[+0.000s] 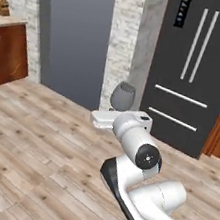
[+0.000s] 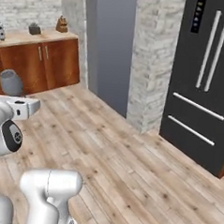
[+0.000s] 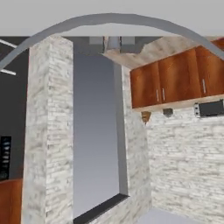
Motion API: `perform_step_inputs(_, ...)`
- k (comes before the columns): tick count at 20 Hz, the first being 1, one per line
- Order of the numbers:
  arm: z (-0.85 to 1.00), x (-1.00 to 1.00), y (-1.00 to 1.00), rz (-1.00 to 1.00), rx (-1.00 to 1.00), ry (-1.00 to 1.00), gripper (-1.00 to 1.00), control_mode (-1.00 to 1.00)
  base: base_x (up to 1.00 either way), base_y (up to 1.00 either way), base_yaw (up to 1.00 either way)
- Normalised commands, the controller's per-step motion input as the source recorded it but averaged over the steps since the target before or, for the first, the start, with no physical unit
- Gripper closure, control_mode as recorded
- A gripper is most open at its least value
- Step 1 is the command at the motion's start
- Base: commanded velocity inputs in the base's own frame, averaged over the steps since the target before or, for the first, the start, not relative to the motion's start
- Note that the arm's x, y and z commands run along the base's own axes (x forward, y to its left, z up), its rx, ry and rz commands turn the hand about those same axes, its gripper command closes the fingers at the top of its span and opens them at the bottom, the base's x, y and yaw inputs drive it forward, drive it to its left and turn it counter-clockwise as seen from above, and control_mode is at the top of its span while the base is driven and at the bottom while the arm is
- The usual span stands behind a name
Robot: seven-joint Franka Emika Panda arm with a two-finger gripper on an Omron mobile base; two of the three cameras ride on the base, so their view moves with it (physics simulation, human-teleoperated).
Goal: Retrieve the wine glasses from the counter and place one next to each plate.
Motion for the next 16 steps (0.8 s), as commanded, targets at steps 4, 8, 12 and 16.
perform_step_inputs(4, 0.0, 0.0, 0.0, 0.0, 0.0, 0.0, 1.0, 1.0, 0.7, 0.07, 0.64)
perform_step_inputs(8, 0.0, 0.0, 0.0, 0.0, 0.0, 0.0, 1.0, 1.0, 0.57, -0.27, 0.73)
perform_step_inputs(12, 0.0, 0.0, 0.0, 0.0, 0.0, 0.0, 1.0, 1.0, 0.77, -0.24, 0.69)
perform_step_inputs(16, 0.0, 0.0, 0.0, 0.0, 0.0, 0.0, 1.0, 1.0, 1.0, -0.18, 0.61)
